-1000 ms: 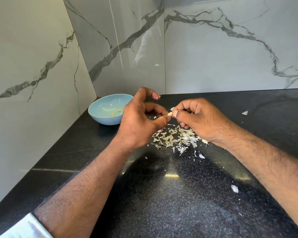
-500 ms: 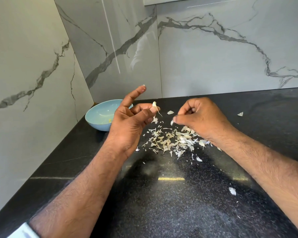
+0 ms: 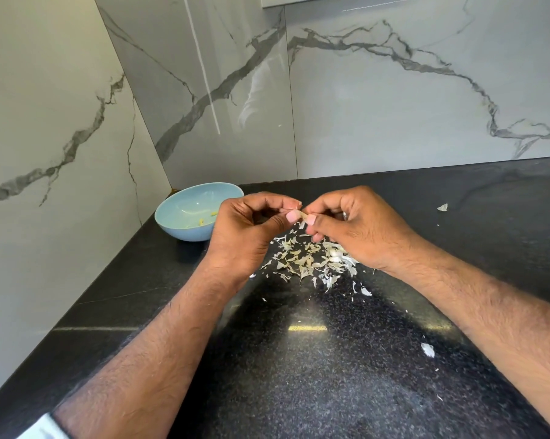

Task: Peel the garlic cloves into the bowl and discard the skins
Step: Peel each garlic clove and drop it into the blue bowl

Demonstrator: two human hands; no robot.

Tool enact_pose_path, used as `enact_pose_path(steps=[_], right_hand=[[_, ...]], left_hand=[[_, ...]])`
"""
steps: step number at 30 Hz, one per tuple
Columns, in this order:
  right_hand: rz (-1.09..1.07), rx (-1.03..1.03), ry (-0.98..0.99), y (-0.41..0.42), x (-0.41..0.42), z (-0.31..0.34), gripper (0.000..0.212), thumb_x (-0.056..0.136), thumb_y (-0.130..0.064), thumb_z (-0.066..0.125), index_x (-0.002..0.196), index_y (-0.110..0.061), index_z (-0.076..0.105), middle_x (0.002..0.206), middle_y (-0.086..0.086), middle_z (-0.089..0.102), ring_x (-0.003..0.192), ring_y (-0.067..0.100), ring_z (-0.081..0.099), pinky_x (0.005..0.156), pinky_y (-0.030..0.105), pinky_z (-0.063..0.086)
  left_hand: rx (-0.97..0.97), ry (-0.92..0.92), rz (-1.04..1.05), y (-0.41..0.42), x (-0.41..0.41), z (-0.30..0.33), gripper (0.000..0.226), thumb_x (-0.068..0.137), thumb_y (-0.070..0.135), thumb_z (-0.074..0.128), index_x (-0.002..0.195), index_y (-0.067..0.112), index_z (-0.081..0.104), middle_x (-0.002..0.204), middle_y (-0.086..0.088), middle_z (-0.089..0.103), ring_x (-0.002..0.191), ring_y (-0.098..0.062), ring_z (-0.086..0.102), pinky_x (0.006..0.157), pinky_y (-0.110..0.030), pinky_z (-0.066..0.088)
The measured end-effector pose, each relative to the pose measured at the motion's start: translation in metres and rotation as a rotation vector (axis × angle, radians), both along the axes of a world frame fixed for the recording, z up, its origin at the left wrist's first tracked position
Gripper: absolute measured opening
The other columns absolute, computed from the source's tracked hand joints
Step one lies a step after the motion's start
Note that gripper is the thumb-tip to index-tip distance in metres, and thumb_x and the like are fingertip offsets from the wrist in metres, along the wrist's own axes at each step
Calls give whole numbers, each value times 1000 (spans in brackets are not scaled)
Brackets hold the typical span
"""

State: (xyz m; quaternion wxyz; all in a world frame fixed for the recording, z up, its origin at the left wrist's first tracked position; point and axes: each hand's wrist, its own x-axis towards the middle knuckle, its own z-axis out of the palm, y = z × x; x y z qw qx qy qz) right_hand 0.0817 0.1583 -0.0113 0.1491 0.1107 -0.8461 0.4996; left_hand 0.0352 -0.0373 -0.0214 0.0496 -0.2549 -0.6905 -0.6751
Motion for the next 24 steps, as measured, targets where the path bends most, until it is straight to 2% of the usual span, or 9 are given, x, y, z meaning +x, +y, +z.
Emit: enact_pose_path(steps=[4, 6, 8, 10, 12, 15, 17, 21, 24], right_hand=[[-37, 64, -4, -1, 3, 1, 10, 99, -22, 72, 97, -23, 81, 75, -6, 78, 70, 15, 77, 72, 36, 65], [-66, 134, 3, -2, 3, 1, 13, 97, -23, 71, 90, -28, 81, 71, -5, 77, 68, 28, 76, 69, 52, 64], [-89, 183, 6, -3, 2, 0, 18, 94, -23, 71, 81, -29, 80, 67, -2, 75, 66, 35, 74, 62, 58, 61], [-112, 195, 7, -4, 2, -1, 20, 91, -22, 71, 75, -31, 79, 65, -2, 74, 65, 34, 74, 60, 56, 61], [-120, 129, -2, -4, 1, -2, 17, 91, -22, 74, 77, -28, 81, 65, -2, 74, 64, 29, 74, 64, 50, 63], [-43, -124, -91, -4, -1, -3, 11, 91, -15, 76, 83, -14, 84, 69, 8, 75, 64, 24, 71, 74, 46, 61], [-2, -241, -138, -6, -1, -3, 9, 89, -11, 76, 85, -6, 83, 71, 17, 74, 65, 27, 67, 71, 44, 59], [15, -408, -223, -11, 0, -3, 13, 90, -4, 72, 81, 3, 79, 72, 24, 69, 62, 24, 61, 66, 38, 53], [9, -465, -266, -12, 0, -4, 13, 90, -4, 72, 81, 3, 79, 66, 16, 65, 61, 23, 59, 68, 41, 50]], left_hand=[[-71, 110, 29, -1, -1, -1, 14, 90, 1, 81, 97, 13, 82, 94, -1, 82, 88, -12, 75, 83, -27, 59], [-167, 211, 50, -2, -1, -2, 12, 91, 1, 81, 97, 11, 82, 93, 0, 81, 89, -11, 76, 84, -28, 61], [-280, 341, 88, -1, 0, -2, 13, 92, 0, 80, 97, 11, 82, 93, 3, 79, 91, -14, 75, 85, -33, 62], [-361, 464, 112, -1, 0, -2, 17, 92, -4, 77, 99, 12, 80, 94, 5, 76, 91, -18, 73, 82, -37, 62], [-374, 501, 110, -1, 0, -1, 19, 93, -5, 75, 99, 11, 79, 95, 4, 76, 91, -19, 73, 81, -38, 61], [-266, 355, 31, -2, -2, 0, 9, 98, -3, 72, 100, 6, 75, 92, -2, 78, 88, -10, 73, 80, -27, 58], [-210, 285, -20, -1, 0, 1, 7, 99, -3, 70, 100, 3, 73, 90, -7, 77, 84, -11, 73, 80, -23, 56], [-186, 263, -44, 0, 2, 1, 5, 101, -1, 68, 102, 3, 71, 91, -7, 75, 83, -16, 72, 79, -30, 59], [-239, 314, -32, -3, 2, 1, 9, 98, 8, 74, 106, 8, 73, 96, -4, 75, 87, -25, 73, 80, -48, 62]])
